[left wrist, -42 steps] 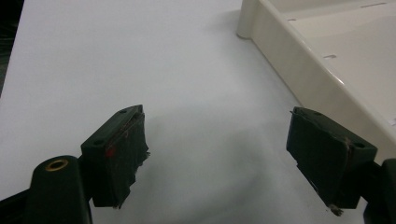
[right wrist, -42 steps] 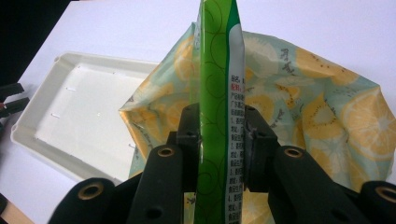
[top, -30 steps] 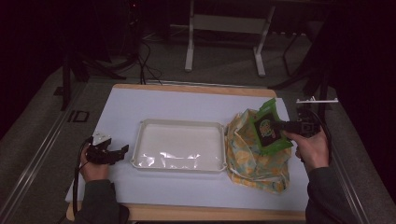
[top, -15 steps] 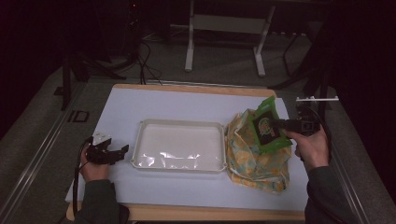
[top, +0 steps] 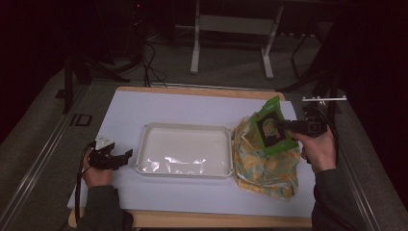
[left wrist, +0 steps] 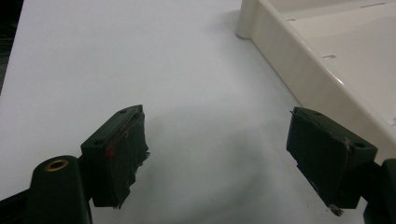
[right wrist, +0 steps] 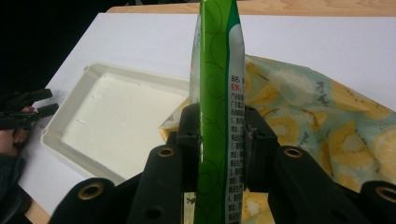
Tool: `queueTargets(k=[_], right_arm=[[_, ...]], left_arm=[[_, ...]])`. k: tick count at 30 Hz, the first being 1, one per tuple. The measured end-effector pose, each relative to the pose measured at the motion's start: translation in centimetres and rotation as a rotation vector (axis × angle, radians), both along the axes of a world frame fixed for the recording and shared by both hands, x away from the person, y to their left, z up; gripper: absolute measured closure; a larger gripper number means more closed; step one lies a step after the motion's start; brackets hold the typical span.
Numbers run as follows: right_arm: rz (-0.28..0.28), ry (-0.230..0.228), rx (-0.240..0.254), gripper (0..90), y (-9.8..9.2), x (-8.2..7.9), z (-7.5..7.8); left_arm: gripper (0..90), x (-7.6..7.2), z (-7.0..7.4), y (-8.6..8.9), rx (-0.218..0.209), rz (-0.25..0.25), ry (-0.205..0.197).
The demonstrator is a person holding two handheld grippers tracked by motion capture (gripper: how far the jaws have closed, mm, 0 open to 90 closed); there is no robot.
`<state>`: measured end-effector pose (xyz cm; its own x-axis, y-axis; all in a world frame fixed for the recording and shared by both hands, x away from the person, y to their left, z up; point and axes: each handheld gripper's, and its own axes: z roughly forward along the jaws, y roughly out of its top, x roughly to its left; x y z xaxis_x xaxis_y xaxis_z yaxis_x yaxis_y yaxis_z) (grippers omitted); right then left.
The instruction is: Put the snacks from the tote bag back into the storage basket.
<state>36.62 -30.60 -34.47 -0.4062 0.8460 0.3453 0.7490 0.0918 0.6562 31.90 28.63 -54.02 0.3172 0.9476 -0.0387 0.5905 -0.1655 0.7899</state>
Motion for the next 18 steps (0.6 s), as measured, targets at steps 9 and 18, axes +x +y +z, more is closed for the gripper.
queueTargets(k=[9,18], right_arm=[[0.011,-0.013,0.014,72.8,0.9,0.2,0.6],[0.026,-0.017,0.030,72.8,2.0,0.6,0.8]], left_arm=[[20.4,0.0,0.0,0.0,-0.001,0.002,0.000],[20.4,0.0,0.0,0.0,0.000,0.000,0.000]])
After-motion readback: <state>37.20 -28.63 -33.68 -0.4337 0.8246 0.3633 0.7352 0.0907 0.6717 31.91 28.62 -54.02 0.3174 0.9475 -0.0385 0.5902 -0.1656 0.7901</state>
